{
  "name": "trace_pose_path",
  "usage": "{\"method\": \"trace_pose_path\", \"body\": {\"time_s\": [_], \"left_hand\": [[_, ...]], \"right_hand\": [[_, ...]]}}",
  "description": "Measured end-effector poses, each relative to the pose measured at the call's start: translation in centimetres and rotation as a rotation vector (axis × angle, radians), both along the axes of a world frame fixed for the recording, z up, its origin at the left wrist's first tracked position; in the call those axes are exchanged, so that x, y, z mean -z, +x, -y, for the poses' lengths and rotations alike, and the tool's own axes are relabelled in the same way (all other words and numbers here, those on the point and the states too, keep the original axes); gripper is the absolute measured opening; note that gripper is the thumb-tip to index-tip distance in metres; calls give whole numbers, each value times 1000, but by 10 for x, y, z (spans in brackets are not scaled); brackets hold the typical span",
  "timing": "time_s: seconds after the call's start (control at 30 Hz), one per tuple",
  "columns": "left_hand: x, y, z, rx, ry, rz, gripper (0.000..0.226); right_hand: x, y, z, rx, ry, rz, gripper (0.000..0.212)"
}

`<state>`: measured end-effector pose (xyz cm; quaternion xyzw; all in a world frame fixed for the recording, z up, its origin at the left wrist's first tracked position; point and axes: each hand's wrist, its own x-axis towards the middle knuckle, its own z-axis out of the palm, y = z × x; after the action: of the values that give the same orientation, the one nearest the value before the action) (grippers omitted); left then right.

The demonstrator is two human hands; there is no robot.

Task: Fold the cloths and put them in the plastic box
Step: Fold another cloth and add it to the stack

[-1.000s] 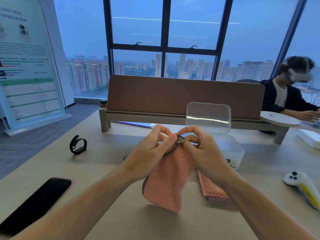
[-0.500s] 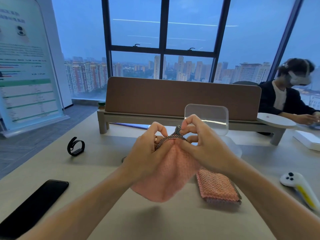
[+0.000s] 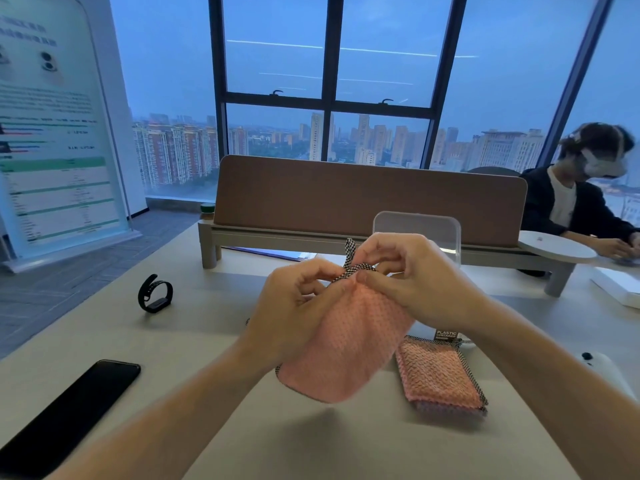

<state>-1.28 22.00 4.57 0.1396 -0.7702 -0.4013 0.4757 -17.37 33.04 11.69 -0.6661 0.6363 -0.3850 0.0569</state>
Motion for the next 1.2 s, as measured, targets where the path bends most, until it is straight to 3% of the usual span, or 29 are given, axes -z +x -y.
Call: {"method": "trace_pose_path", "body": {"time_s": [0.17, 0.37, 0.53, 0.63, 0.77, 0.8, 0.87, 1.0, 1.07, 1.2], "left_hand": [[0, 1, 3, 64, 176, -24, 11], [29, 20, 14, 318, 386, 252, 27], [53, 55, 29, 285, 474, 383, 32], [57, 76, 37, 213, 578, 340, 33], [57, 92, 49, 194, 701, 164, 59], [55, 94, 50, 192, 732, 117, 57], [53, 97, 53, 200, 789, 41, 57], [51, 100, 50, 201, 808, 18, 82], [50, 100, 46, 186, 801, 43, 72], [49, 92, 32, 86, 736, 62, 32]], "right_hand": [[-2, -2, 3, -20, 44, 22, 5], [-6, -9, 8, 30, -18, 209, 5], [-1, -25, 7, 100, -6, 392, 5], [9, -32, 1, 121, 11, 502, 6], [25, -34, -7, 163, -18, 621, 5], [29, -33, -8, 171, -29, 646, 6], [39, -32, -12, 178, -49, 700, 13], [58, -30, -22, 199, -83, 746, 35], [64, -30, -28, 203, -110, 754, 36], [68, -30, -36, 189, -145, 776, 31]]}}
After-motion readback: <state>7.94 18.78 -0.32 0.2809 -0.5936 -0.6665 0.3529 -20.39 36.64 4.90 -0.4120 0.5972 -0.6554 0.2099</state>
